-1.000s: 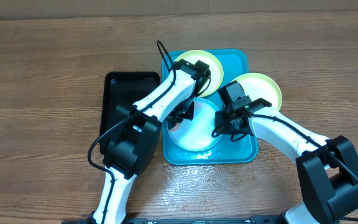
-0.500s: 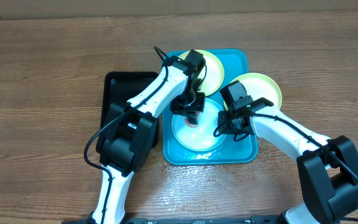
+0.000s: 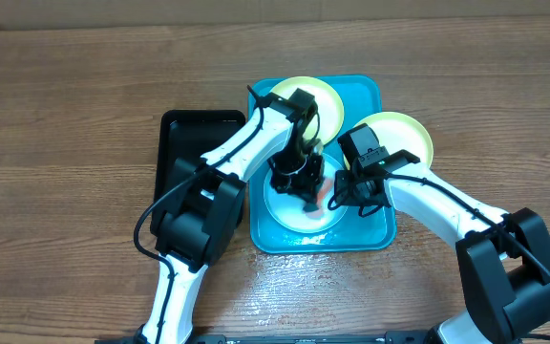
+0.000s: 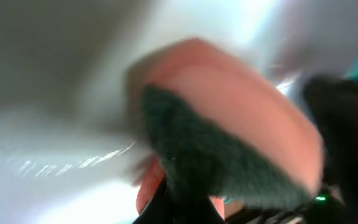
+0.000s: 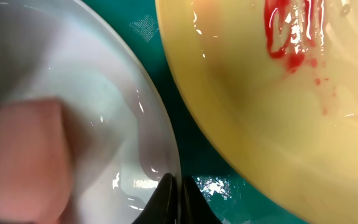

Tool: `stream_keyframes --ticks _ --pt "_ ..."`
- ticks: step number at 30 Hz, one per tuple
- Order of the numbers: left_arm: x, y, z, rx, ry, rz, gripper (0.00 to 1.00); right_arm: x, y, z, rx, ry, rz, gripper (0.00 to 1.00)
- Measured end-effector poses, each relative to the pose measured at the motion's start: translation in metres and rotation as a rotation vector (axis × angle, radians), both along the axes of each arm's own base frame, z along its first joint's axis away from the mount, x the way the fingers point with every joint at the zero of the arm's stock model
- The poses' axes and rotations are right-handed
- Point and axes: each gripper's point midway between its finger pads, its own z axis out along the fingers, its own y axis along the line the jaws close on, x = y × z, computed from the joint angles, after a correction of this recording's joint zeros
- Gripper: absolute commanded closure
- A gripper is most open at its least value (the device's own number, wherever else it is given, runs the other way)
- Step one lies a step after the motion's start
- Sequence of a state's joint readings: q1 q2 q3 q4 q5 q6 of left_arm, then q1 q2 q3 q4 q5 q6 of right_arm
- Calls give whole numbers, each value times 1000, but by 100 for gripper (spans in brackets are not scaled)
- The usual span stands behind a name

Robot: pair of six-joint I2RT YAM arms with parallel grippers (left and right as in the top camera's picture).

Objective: Clean dirty plates on tray and stack at the side
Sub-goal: 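Scrub the front-left plate with the sponge in the left gripper, then return the sponge to the black tray with the left gripper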

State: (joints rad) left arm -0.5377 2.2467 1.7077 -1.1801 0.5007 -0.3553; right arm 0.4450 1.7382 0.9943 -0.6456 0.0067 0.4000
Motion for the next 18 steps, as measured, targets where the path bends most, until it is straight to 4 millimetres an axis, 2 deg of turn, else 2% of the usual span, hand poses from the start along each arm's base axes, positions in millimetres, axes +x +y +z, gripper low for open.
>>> stream_keyframes --ticks 3,10,16,18 --pt "-6 19 -5 115 2 -19 96 0 0 0 0 -1 0 96" --pt "-6 56 -10 334 -21 -10 96 0 0 0 0 -1 0 96" --pt "-4 67 -9 410 -33 41 96 0 0 0 -1 0 0 96" --pt "0 69 -2 415 -61 57 96 0 0 0 -1 1 0 96"
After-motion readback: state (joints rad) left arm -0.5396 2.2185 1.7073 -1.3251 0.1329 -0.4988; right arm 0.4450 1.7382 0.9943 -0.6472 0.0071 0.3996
